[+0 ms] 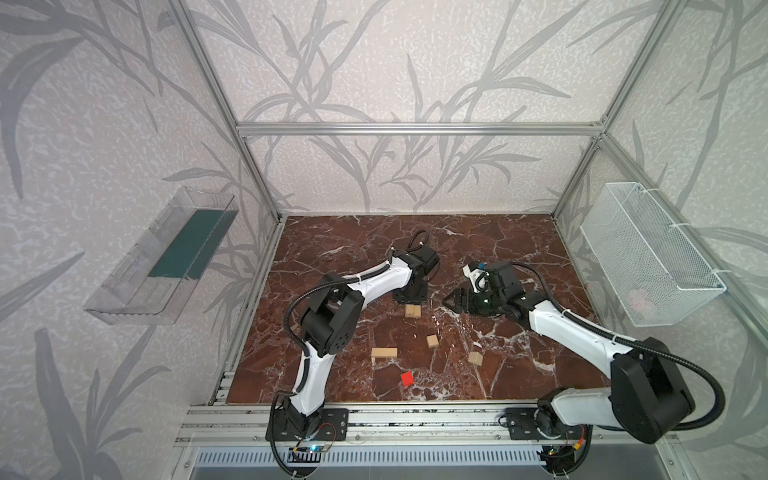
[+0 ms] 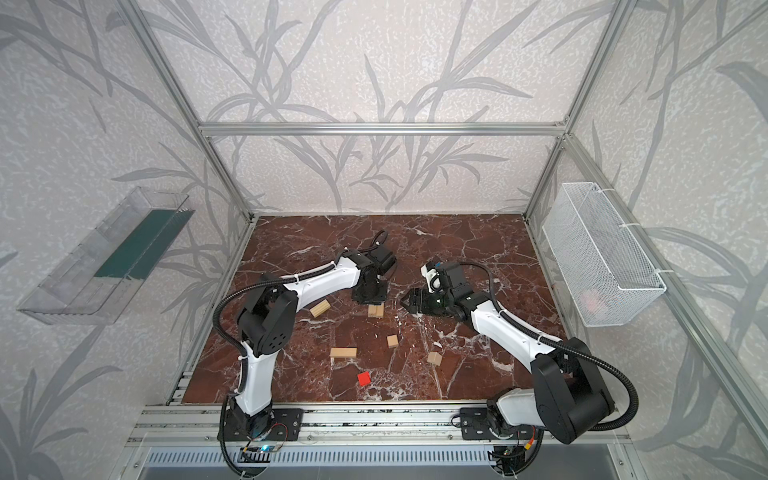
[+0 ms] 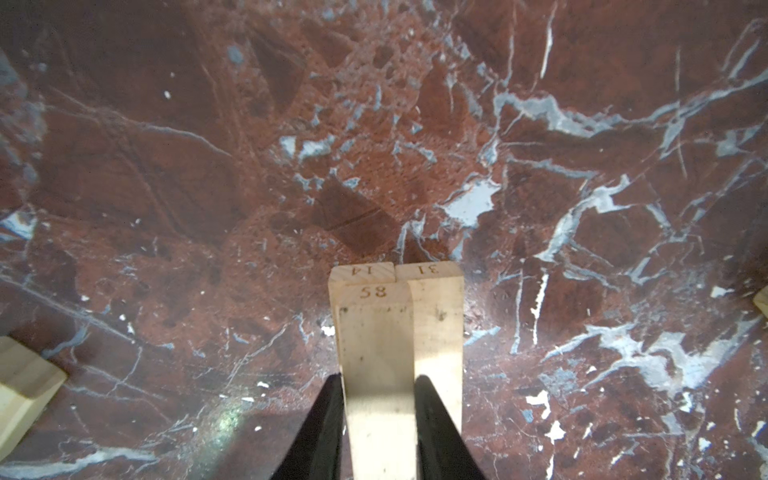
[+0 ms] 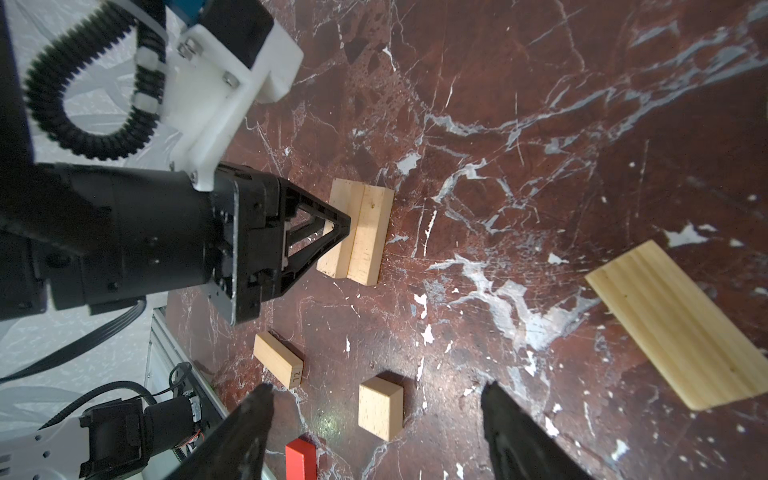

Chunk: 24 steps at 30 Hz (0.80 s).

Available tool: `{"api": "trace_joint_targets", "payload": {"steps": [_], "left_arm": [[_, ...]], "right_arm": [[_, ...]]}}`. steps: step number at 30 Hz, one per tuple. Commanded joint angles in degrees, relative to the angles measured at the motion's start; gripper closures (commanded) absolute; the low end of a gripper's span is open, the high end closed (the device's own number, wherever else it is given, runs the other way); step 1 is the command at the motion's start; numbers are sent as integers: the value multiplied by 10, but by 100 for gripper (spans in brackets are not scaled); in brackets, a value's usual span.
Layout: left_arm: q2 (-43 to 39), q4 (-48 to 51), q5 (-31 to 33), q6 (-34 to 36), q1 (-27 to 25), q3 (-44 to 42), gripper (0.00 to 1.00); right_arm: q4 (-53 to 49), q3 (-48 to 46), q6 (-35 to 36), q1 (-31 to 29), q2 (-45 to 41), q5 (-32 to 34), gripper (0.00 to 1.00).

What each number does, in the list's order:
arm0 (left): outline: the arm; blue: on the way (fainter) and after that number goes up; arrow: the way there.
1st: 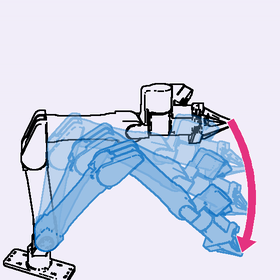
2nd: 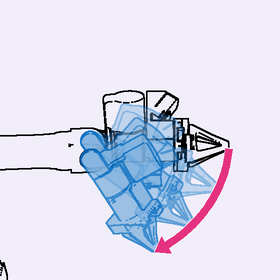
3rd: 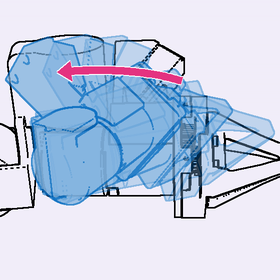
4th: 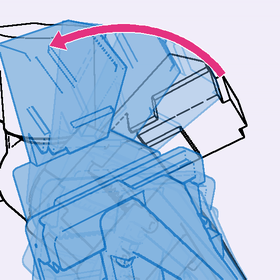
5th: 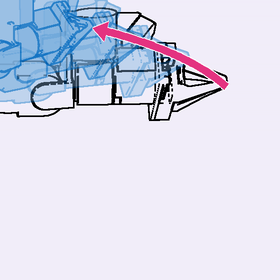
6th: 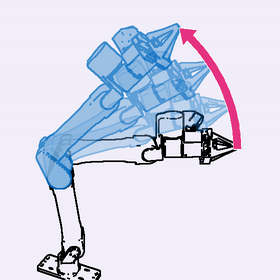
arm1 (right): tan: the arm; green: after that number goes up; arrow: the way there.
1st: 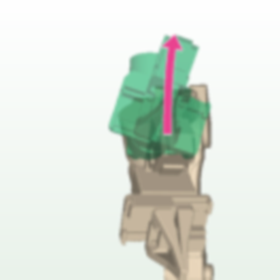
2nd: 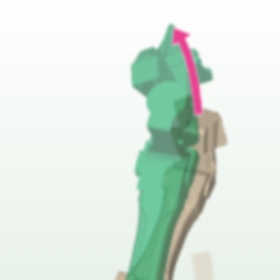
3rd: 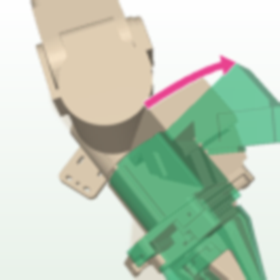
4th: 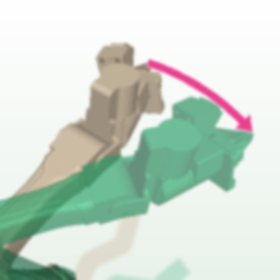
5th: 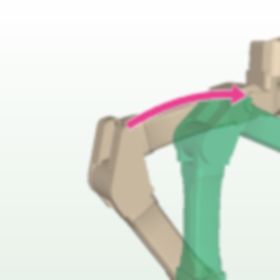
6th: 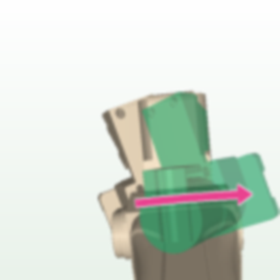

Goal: Build the wood block tower
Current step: 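Lower block 58 upright against blocks 14 and 31 with the left gripper, then open the left gripper and raise it off block 58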

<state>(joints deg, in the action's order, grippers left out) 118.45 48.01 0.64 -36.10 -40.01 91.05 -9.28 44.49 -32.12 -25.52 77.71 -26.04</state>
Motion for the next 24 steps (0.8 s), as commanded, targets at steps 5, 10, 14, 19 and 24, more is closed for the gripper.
{"api": "trace_joint_targets", "payload": {"steps": [5,10,14,19,24], "left_arm": [[8,15,17,6,4,18,71],[8,15,15,19,4,20,72],[7,14,12,30,5,21,72],[7,16,6,30,5,19,72],[8,22,13,23,5,18,70]], "right_arm": [[5,-5,-3,4,-12,-6,22],[5,-3,-2,4,-10,-7,22],[6,-3,-3,4,-9,-7,22],[4,-3,-4,4,-10,-6,22],[5,-4,-4,4,-12,-7,22]]}}
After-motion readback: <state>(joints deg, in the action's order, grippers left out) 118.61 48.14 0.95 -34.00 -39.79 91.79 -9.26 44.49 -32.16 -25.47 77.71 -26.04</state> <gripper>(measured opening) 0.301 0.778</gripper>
